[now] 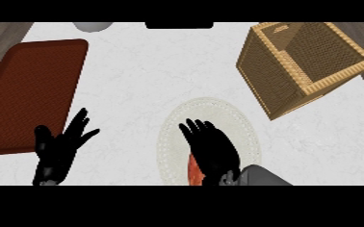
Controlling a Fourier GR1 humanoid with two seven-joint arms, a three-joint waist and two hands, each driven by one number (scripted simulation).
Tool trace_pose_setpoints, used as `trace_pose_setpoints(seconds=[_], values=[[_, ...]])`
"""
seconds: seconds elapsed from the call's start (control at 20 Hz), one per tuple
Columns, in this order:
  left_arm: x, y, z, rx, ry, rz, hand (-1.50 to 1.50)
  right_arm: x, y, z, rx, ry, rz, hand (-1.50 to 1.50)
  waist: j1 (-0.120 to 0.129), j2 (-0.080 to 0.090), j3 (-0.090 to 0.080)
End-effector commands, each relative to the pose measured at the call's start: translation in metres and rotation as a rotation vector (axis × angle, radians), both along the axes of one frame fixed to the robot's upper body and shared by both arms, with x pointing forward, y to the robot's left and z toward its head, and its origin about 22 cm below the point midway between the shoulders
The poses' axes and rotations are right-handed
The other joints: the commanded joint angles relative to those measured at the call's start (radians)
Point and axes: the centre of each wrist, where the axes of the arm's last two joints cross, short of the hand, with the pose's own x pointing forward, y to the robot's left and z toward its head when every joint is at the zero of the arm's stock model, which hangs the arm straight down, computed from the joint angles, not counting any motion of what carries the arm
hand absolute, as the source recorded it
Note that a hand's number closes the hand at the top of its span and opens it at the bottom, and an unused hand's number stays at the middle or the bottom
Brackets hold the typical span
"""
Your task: Pick the sweet potato from the placemat and place it in the basket
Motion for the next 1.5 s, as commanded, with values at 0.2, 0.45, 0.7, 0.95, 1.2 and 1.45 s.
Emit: trace_pose_setpoints(seconds=[0.2,0.45,0.7,0.95,1.2,1.45], values=[[-0.013,0.008,-0.023,0.008,0.133,0.007,0.00,-0.003,0.003,-0.028,-0.006,-0.014,-0.003,-1.50,-0.002,0.009,-0.012],[-0.013,0.015,-0.022,0.006,0.114,0.020,0.00,-0.008,0.005,-0.048,-0.015,0.010,0.020,1.50,0.000,0.009,-0.012],[-0.019,0.001,-0.031,0.009,0.124,0.006,0.00,0.008,0.000,-0.026,-0.069,-0.117,0.121,1.50,0.000,0.009,-0.012],[-0.014,0.011,-0.020,0.025,0.133,0.015,0.00,0.016,-0.014,-0.038,-0.084,-0.132,0.119,1.50,0.001,0.010,-0.012],[-0.006,0.002,-0.008,0.000,0.147,0.002,0.00,-0.010,0.003,-0.032,-0.048,-0.201,0.139,1.50,-0.004,0.007,-0.012],[-0.023,0.001,-0.027,0.016,0.140,0.042,0.00,-0.092,-0.027,-0.030,-0.064,-0.248,0.237,1.50,-0.029,0.001,-0.013]])
